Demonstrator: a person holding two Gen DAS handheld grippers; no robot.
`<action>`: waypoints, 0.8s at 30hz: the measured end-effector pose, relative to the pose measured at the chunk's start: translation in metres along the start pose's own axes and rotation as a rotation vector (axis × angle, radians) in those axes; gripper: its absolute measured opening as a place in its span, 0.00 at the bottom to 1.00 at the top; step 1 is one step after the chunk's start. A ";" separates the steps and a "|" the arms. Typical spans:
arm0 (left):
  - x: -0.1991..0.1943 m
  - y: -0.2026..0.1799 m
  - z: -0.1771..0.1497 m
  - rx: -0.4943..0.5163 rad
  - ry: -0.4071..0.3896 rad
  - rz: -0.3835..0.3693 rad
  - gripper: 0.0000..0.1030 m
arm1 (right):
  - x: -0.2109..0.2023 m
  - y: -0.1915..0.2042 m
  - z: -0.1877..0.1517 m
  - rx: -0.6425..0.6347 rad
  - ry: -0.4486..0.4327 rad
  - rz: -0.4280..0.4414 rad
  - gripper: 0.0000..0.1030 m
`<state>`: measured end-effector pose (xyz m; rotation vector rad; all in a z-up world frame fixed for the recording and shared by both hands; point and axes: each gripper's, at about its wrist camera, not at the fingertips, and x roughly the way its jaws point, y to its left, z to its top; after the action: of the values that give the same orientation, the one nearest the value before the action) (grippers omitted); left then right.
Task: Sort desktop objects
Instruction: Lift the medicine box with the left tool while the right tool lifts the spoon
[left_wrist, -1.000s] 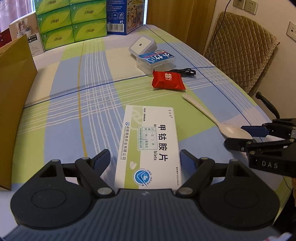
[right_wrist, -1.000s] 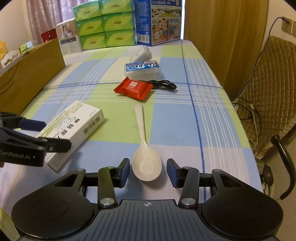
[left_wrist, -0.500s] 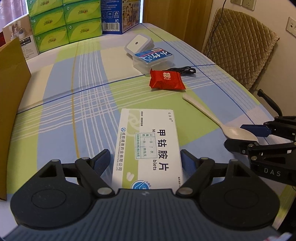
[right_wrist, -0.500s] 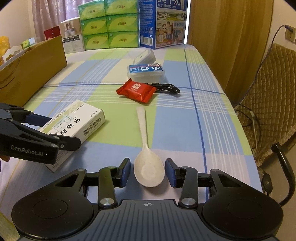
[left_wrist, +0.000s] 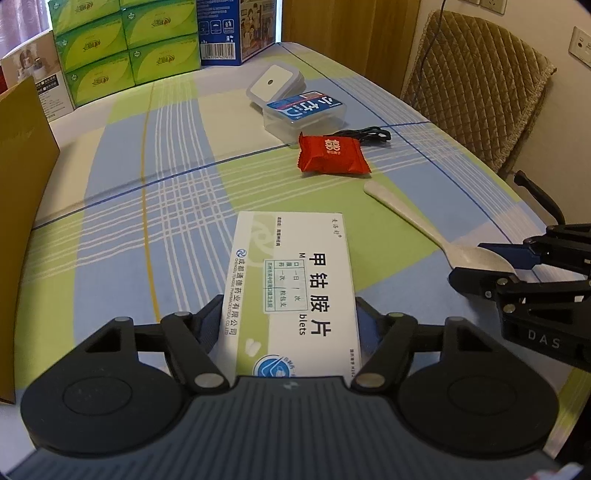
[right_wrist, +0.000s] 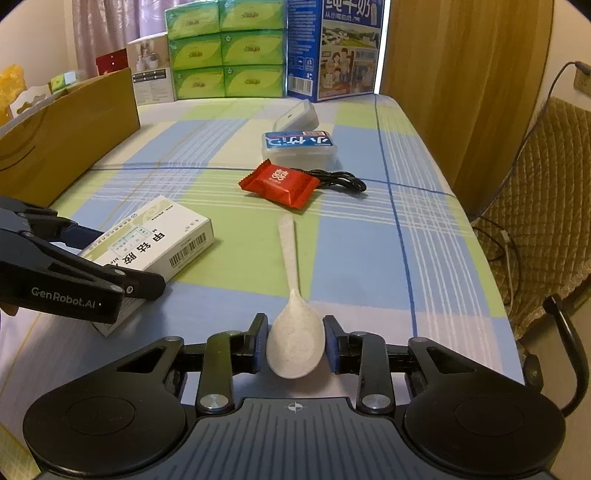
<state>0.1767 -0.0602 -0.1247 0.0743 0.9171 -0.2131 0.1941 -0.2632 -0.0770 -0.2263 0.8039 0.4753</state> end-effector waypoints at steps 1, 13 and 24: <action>-0.001 0.000 0.000 0.003 0.002 -0.001 0.65 | 0.000 0.000 0.000 0.006 0.002 0.001 0.28; -0.025 -0.006 -0.009 -0.014 0.010 -0.024 0.65 | -0.018 0.007 -0.005 0.073 0.004 0.035 0.28; -0.052 -0.002 -0.012 -0.045 -0.014 -0.027 0.65 | -0.043 0.012 -0.006 0.138 -0.020 0.052 0.28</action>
<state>0.1364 -0.0523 -0.0900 0.0186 0.9085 -0.2179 0.1587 -0.2687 -0.0503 -0.0724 0.8208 0.4683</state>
